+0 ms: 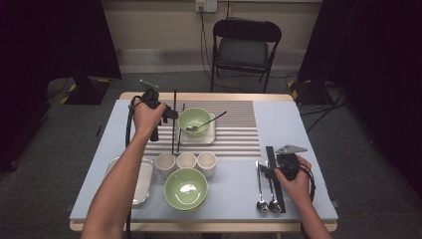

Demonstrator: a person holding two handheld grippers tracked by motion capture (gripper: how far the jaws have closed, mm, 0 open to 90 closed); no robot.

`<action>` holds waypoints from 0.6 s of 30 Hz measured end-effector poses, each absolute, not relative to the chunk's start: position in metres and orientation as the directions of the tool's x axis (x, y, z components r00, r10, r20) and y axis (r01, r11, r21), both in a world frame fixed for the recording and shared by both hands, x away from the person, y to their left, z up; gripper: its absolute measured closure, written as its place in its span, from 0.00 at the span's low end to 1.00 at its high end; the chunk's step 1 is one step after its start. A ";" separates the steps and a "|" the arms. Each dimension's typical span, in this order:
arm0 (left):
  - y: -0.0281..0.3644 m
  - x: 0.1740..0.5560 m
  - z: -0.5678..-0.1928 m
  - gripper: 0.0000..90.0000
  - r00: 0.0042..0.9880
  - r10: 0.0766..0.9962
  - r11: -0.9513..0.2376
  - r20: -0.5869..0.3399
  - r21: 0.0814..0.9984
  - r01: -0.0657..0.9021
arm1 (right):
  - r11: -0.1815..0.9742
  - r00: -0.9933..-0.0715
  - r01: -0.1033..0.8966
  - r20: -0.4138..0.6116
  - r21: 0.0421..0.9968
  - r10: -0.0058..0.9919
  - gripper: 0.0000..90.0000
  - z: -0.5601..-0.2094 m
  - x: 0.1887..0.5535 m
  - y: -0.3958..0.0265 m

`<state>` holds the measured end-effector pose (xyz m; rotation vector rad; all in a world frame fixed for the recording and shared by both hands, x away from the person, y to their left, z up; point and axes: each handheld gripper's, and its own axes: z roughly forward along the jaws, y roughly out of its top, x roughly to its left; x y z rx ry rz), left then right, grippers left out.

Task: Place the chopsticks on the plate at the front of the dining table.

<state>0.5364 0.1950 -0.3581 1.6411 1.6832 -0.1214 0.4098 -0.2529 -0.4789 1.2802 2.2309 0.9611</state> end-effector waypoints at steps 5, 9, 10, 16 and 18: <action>0.195 0.539 -0.358 0.96 0.126 0.816 0.164 -0.564 0.435 0.885 | 0.347 -0.505 0.593 0.000 0.727 0.863 0.16 -0.479 0.410 -0.253; 0.196 0.541 -0.359 0.95 0.122 0.819 0.166 -0.561 0.435 0.885 | 0.346 -0.505 0.593 0.001 0.727 0.863 0.16 -0.479 0.410 -0.253; 0.196 0.541 -0.359 0.96 0.124 0.815 0.168 -0.566 0.435 0.885 | 0.347 -0.505 0.593 0.000 0.727 0.863 0.16 -0.479 0.410 -0.253; 0.197 0.544 -0.362 0.96 0.120 0.816 0.169 -0.566 0.432 0.886 | 0.346 -0.505 0.593 0.001 0.727 0.863 0.16 -0.479 0.410 -0.253; 0.197 0.545 -0.363 0.96 0.117 0.816 0.168 -0.566 0.427 0.888 | 0.346 -0.505 0.594 0.001 0.727 0.863 0.16 -0.479 0.410 -0.253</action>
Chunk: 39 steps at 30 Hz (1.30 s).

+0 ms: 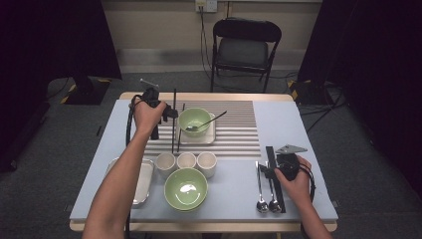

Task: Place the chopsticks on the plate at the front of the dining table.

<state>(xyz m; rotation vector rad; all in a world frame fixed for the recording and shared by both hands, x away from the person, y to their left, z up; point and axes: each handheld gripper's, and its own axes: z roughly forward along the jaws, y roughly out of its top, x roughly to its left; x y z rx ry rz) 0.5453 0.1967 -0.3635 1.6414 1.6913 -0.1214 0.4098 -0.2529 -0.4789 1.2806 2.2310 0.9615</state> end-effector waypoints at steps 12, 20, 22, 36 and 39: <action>0.199 0.552 -0.370 0.95 0.103 0.824 0.179 -0.558 0.428 0.886 | 0.346 -0.505 0.594 0.002 0.727 0.863 0.16 -0.479 0.410 -0.253; 0.197 0.554 -0.372 0.96 0.103 0.828 0.182 -0.552 0.436 0.881 | 0.346 -0.505 0.594 0.002 0.727 0.863 0.16 -0.479 0.410 -0.253; 0.197 0.554 -0.372 0.95 0.105 0.831 0.179 -0.547 0.441 0.880 | 0.346 -0.505 0.594 0.002 0.727 0.863 0.16 -0.479 0.410 -0.253; 0.198 0.558 -0.378 0.95 0.112 0.832 0.176 -0.544 0.450 0.876 | 0.345 -0.505 0.594 0.002 0.727 0.863 0.16 -0.479 0.410 -0.253; 0.199 0.559 -0.379 0.95 0.119 0.838 0.167 -0.533 0.458 0.873 | 0.345 -0.505 0.594 0.002 0.727 0.863 0.16 -0.479 0.410 -0.253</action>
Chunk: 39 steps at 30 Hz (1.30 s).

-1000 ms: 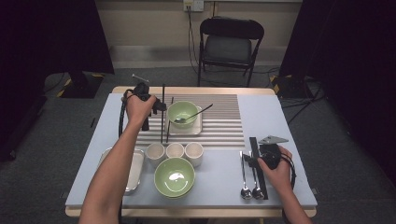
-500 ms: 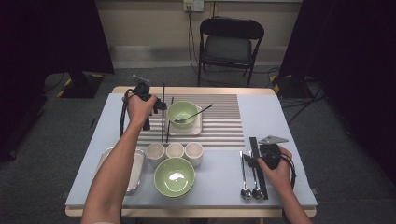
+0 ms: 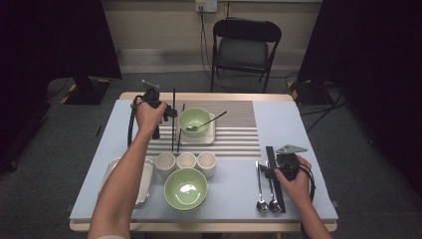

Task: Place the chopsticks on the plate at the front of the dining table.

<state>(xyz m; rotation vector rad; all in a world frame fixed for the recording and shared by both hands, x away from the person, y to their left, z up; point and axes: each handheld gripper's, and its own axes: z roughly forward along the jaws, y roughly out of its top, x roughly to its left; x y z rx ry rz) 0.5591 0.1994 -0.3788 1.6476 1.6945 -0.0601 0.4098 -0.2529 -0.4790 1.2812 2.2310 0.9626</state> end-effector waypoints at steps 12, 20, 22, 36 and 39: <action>0.198 0.563 -0.390 0.95 0.112 0.843 0.162 -0.525 0.449 0.879 | 0.345 -0.504 0.594 0.003 0.726 0.863 0.16 -0.479 0.410 -0.253; 0.201 0.562 -0.398 0.95 0.097 0.850 0.169 -0.518 0.442 0.881 | 0.345 -0.504 0.595 0.003 0.726 0.864 0.16 -0.479 0.410 -0.253; 0.202 0.563 -0.399 0.95 0.089 0.844 0.181 -0.529 0.437 0.881 | 0.345 -0.504 0.595 0.003 0.726 0.864 0.16 -0.479 0.410 -0.253; 0.205 0.564 -0.405 0.95 0.094 0.850 0.173 -0.518 0.444 0.879 | 0.345 -0.504 0.594 0.002 0.727 0.863 0.16 -0.479 0.410 -0.253; 0.204 0.564 -0.406 0.95 0.087 0.848 0.180 -0.523 0.439 0.880 | 0.345 -0.504 0.594 0.003 0.726 0.864 0.16 -0.479 0.410 -0.253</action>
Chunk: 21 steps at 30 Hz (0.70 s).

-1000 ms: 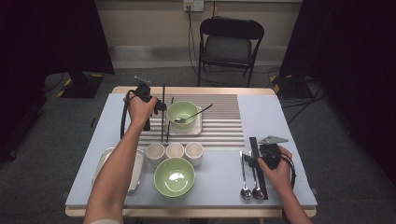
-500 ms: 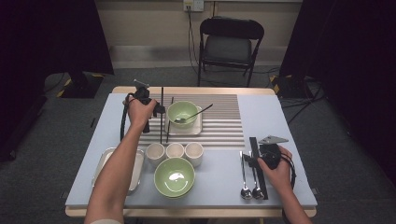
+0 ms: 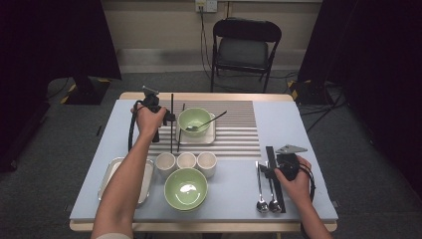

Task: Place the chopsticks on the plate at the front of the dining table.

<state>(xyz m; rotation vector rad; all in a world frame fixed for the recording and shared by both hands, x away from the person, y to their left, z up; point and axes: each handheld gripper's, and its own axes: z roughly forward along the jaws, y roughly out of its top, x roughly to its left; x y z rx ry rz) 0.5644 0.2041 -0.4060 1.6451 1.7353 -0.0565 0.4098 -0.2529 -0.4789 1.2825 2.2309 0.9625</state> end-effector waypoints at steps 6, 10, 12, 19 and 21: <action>0.201 0.565 -0.410 0.95 0.081 0.850 0.183 -0.520 0.436 0.881 | 0.345 -0.504 0.595 0.003 0.726 0.864 0.16 -0.479 0.410 -0.253; 0.199 0.565 -0.411 0.95 0.087 0.850 0.177 -0.520 0.437 0.882 | 0.345 -0.504 0.595 0.003 0.726 0.864 0.16 -0.479 0.410 -0.253; 0.199 0.565 -0.412 0.95 0.088 0.856 0.167 -0.509 0.434 0.885 | 0.345 -0.504 0.595 0.003 0.726 0.864 0.16 -0.479 0.410 -0.253; 0.197 0.567 -0.415 0.95 0.084 0.856 0.168 -0.510 0.428 0.888 | 0.345 -0.504 0.594 0.003 0.726 0.863 0.16 -0.479 0.410 -0.253; 0.196 0.567 -0.416 0.95 0.081 0.854 0.172 -0.514 0.425 0.889 | 0.344 -0.504 0.595 0.003 0.726 0.864 0.16 -0.479 0.410 -0.253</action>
